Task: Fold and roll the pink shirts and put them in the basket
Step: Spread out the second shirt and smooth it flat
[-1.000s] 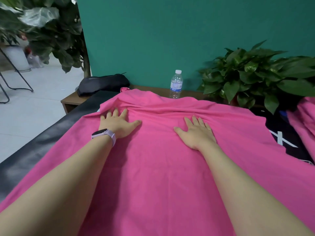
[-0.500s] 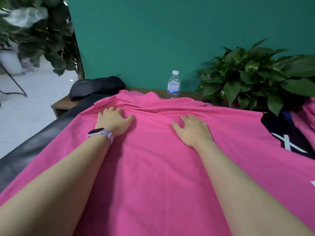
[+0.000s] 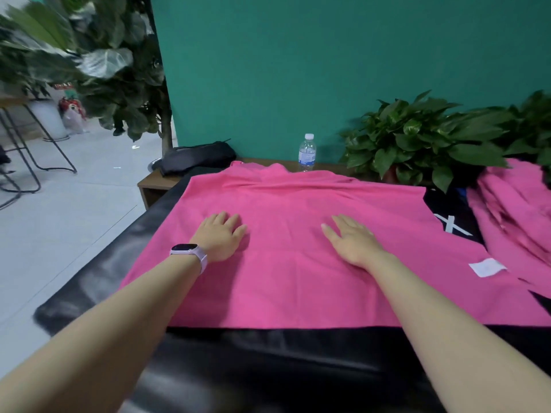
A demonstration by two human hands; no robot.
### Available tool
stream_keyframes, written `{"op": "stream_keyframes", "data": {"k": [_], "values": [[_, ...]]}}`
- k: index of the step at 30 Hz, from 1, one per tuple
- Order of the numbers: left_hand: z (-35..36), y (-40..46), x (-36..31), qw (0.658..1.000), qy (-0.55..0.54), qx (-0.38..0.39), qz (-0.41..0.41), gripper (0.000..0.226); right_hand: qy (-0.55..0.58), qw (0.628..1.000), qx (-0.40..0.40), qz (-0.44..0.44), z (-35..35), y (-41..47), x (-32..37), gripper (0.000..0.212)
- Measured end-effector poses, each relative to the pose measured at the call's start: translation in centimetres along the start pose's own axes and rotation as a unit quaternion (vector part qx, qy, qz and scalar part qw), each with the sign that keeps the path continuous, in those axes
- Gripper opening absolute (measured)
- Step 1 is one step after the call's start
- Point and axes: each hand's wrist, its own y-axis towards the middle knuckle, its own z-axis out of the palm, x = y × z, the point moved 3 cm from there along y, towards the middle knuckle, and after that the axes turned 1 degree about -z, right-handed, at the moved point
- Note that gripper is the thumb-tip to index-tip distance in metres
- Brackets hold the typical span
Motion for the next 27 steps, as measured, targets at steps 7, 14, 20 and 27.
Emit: {"op": "stream_keyframes", "data": {"k": [7, 14, 20, 27], "values": [[-0.2, -9.4, 2.7, 0.997, 0.054, -0.047, -0.012, 0.063, -0.03, 0.999, -0.012, 0.021, -0.7, -10.7, -5.4, 0.075], [-0.8, -12.3, 5.6, 0.997, 0.067, -0.02, -0.037, 0.071, -0.064, 0.996, 0.012, 0.055, 0.7, -16.8, -5.9, 0.077], [-1.1, -13.4, 5.5, 0.997, 0.072, -0.005, -0.024, 0.071, -0.071, 0.993, 0.01, 0.095, 1.4, -19.9, -4.2, 0.075], [-2.2, -13.0, 6.0, 0.999, 0.047, 0.017, 0.001, 0.063, -0.103, 0.992, -0.038, -0.058, 1.5, -19.7, 2.1, 0.077]]}}
